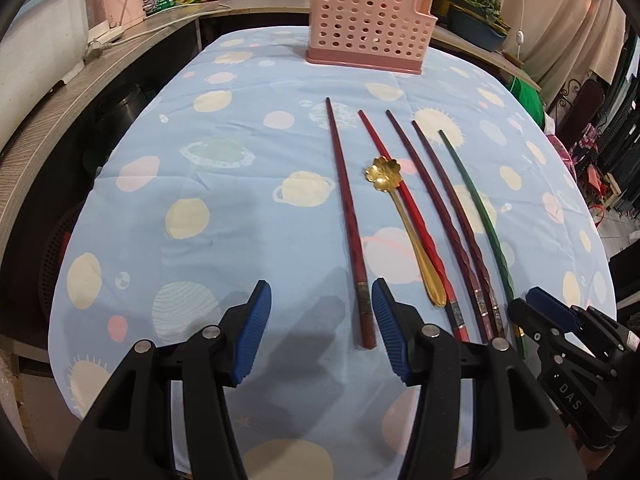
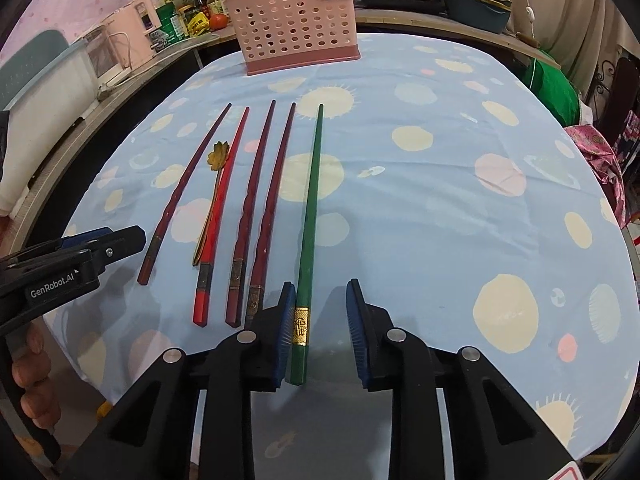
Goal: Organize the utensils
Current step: 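Move the left tool to a dark-red chopstick while the right tool approaches the gold-banded green chopstick, then grasp the dark-red chopstick with the left tool while the right tool grasps the green chopstick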
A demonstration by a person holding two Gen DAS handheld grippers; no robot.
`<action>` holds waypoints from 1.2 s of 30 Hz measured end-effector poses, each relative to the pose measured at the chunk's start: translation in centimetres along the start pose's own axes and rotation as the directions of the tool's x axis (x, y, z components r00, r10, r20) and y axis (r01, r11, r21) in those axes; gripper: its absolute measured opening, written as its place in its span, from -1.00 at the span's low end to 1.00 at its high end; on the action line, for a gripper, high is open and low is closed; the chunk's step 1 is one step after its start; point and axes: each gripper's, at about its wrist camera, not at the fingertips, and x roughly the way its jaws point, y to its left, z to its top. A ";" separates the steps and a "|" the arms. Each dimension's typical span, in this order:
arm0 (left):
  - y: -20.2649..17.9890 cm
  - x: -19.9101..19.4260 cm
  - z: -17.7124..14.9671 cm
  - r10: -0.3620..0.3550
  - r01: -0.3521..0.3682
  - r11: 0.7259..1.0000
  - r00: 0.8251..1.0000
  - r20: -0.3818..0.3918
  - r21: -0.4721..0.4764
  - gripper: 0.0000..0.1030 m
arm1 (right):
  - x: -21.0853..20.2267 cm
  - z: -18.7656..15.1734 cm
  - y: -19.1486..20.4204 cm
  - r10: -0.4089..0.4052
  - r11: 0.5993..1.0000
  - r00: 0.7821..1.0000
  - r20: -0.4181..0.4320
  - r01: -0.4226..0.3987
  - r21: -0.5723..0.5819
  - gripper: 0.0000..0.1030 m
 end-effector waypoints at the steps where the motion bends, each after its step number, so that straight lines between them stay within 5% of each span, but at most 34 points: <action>1: -0.1 0.1 -0.1 -0.003 0.003 1.000 1.000 -0.003 0.004 -0.03 | 0.0 0.0 -0.1 -0.002 1.000 1.000 0.000 0.002 0.000 -0.58; 12: -1.0 1.3 -0.4 -0.015 0.016 0.999 0.999 -0.029 0.035 -0.11 | 0.1 0.0 -0.5 -0.006 1.000 1.000 0.003 0.006 0.007 -0.76; 20: -0.8 1.3 -0.4 -0.029 0.030 0.999 0.999 -0.029 0.025 -0.86 | 0.1 0.1 -0.4 -0.008 1.000 1.000 0.003 0.008 0.000 -0.79; 36: -0.3 0.3 0.1 -0.044 0.043 0.999 0.999 -0.028 -0.005 -0.87 | -1.5 0.6 -0.4 0.023 1.000 0.999 0.027 -0.023 0.005 -0.86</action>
